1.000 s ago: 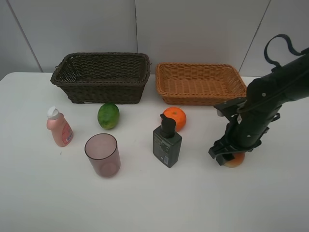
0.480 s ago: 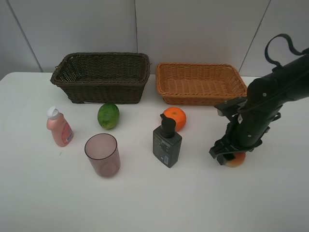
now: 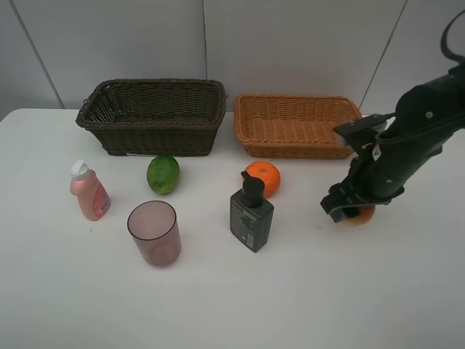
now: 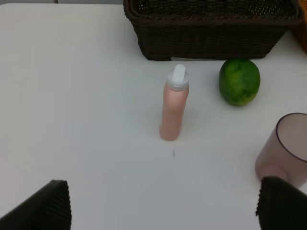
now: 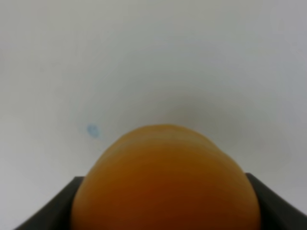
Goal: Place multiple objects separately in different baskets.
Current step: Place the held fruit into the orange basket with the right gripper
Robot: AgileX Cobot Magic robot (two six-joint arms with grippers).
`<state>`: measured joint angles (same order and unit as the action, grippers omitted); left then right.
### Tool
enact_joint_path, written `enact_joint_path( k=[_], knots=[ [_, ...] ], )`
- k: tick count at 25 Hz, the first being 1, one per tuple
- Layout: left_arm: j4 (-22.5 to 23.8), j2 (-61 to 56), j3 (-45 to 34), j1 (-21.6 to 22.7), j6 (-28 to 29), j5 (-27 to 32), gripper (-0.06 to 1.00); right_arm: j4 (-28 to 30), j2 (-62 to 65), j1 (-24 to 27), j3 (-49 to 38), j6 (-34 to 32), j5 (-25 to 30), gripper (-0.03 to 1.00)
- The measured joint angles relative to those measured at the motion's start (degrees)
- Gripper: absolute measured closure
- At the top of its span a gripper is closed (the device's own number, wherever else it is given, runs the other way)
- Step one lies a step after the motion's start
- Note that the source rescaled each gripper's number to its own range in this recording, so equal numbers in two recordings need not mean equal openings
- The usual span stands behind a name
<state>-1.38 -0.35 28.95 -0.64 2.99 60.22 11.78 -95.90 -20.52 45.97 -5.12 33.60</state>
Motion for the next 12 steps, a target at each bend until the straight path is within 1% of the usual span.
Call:
enact_joint_path(
  k=[7, 12],
  knots=[
    [0.0, 0.0, 0.0, 0.0, 0.0, 0.0, -0.06, 0.3, 1.1, 0.0, 9.0, 0.0, 1.7, 0.53],
    [0.0, 0.0, 0.0, 0.0, 0.0, 0.0, -0.06, 2.7, 1.0, 0.2, 17.8, 0.0, 2.1, 0.53]
  ],
)
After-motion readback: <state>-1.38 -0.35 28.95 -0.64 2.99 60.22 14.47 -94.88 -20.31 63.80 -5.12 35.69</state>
